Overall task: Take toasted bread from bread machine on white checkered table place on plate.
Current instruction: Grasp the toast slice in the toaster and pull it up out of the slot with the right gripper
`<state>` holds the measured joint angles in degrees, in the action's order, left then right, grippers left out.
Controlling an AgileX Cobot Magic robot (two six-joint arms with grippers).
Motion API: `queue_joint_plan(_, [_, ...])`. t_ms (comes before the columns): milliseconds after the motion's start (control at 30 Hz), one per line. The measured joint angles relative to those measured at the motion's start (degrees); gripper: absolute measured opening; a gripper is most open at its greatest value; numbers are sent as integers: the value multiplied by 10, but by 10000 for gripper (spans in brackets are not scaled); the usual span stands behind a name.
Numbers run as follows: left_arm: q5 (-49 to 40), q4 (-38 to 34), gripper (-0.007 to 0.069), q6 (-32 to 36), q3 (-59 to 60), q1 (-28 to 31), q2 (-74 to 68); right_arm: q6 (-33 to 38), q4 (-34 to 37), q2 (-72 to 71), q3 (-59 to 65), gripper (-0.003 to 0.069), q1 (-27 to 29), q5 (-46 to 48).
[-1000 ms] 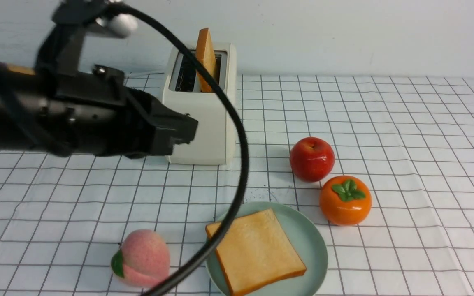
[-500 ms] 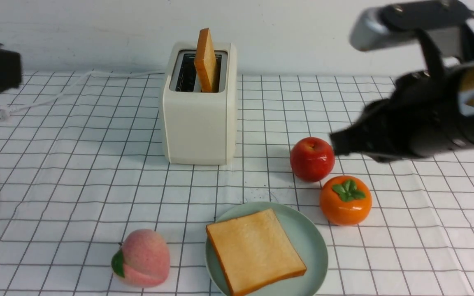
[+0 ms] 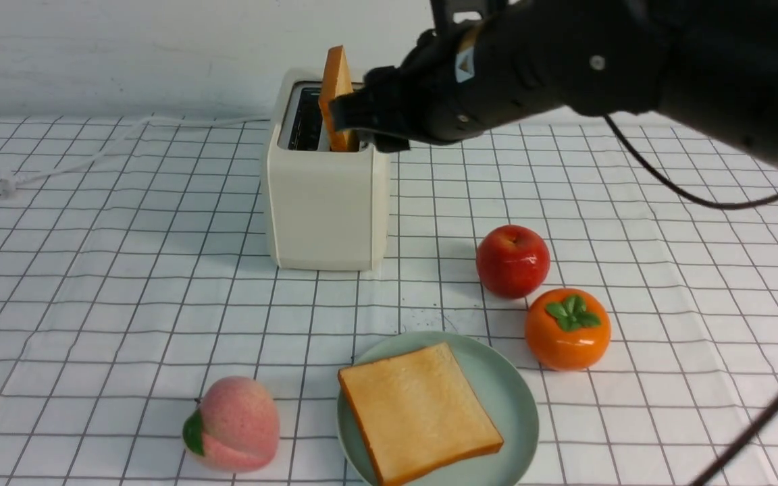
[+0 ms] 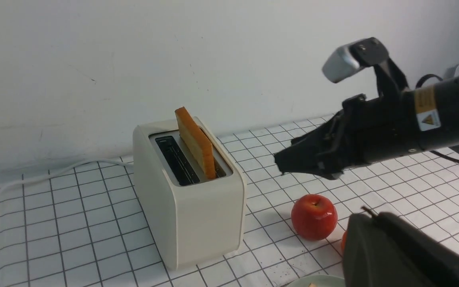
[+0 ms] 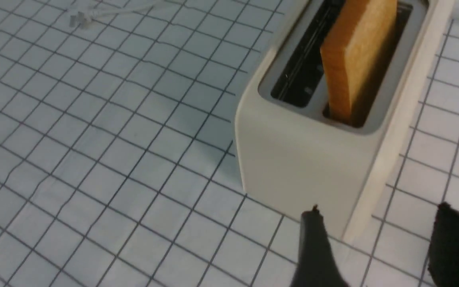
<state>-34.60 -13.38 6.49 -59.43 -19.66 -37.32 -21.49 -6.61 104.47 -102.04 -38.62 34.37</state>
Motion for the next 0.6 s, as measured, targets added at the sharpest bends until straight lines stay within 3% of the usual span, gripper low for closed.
queue_joint_plan(167, [0,0,-13,0,0,0,0,0,-7,85,-71,477,17,-58])
queue_joint_plan(600, [2,-4,-13,0,0,0,0,0,-20,252,-238,482,36,-117])
